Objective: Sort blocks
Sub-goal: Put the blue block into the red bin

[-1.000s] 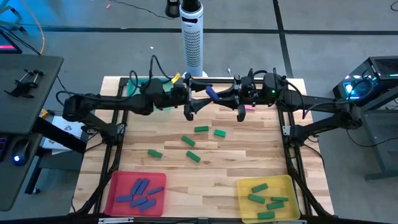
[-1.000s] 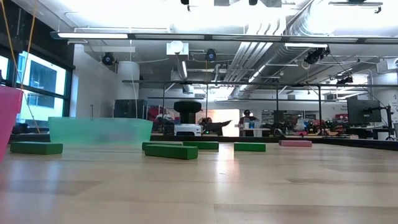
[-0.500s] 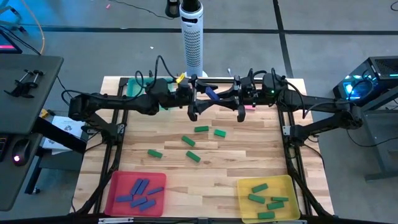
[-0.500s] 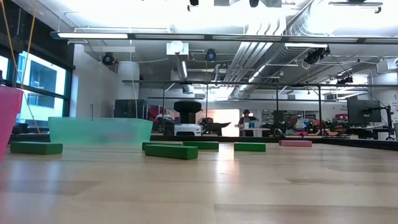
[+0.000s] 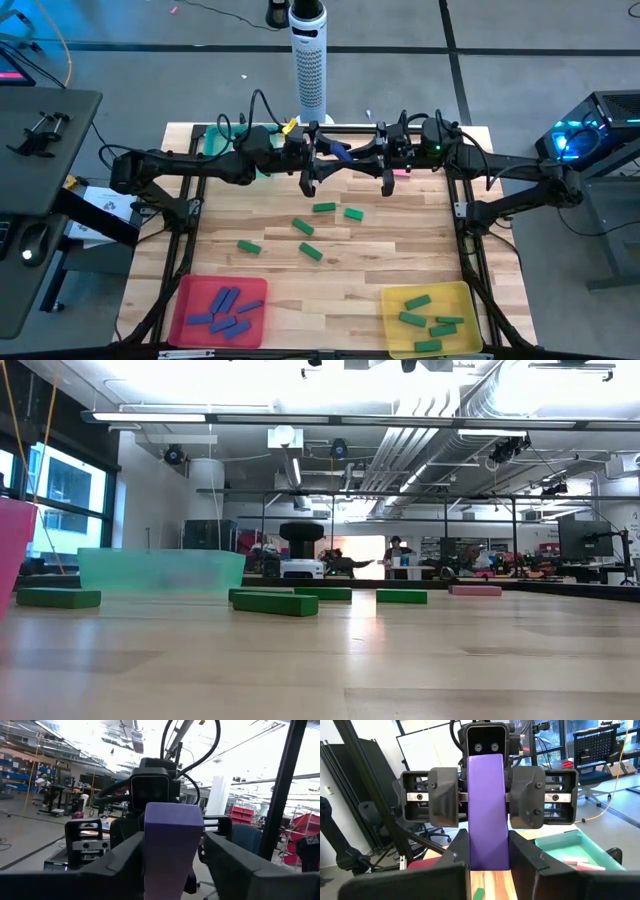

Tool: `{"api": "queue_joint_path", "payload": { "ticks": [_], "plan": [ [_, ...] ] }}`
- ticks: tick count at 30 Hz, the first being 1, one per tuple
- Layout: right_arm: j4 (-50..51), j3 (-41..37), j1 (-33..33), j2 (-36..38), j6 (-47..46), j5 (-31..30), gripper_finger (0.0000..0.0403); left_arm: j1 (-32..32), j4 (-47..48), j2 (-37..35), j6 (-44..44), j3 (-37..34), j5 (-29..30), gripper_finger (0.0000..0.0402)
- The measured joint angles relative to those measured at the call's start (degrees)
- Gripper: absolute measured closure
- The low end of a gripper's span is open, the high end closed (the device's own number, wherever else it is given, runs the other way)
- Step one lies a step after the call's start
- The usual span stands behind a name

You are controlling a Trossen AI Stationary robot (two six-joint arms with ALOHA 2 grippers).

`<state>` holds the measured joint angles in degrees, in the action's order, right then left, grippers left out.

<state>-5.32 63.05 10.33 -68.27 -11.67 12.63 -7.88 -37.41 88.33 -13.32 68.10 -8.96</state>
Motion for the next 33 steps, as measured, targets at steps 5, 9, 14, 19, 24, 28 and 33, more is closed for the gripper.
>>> {"api": "queue_joint_path", "payload": {
  "ticks": [5,9,14,19,24,28,33],
  "plan": [
    [0.0,0.0,0.0,0.0,0.0,0.4,0.0347,-0.1,0.0,0.0,0.0,0.0,-2.3,0.027],
    [0.1,0.0,0.0,0.0,-1.1,0.4,0.0341,-0.1,0.1,0.0,0.3,0.0,-2.2,0.0308],
    [4.5,0.0,0.6,0.5,-1.5,0.6,0.0294,0.3,4.1,-1.0,1.8,0.0,-1.8,0.0321],
    [14.1,0.0,4.4,3.1,-2.8,-1.0,0.022,1.7,26.1,-5.9,6.0,3.6,-3.2,0.032],
    [30.1,0.0,7.9,4.6,-2.3,-0.6,0.0178,4.2,56.6,-8.9,8.1,4.8,-2.6,0.0318],
    [41.0,-0.8,9.5,4.2,1.4,-2.5,0.0175,8.5,81.3,-10.0,3.4,5.1,-2.5,0.0317],
    [39.4,-5.1,9.3,4.1,1.5,-3.9,0.0185,18.4,103.1,-9.2,-4.2,4.2,-2.0,0.0316]
  ]
}}
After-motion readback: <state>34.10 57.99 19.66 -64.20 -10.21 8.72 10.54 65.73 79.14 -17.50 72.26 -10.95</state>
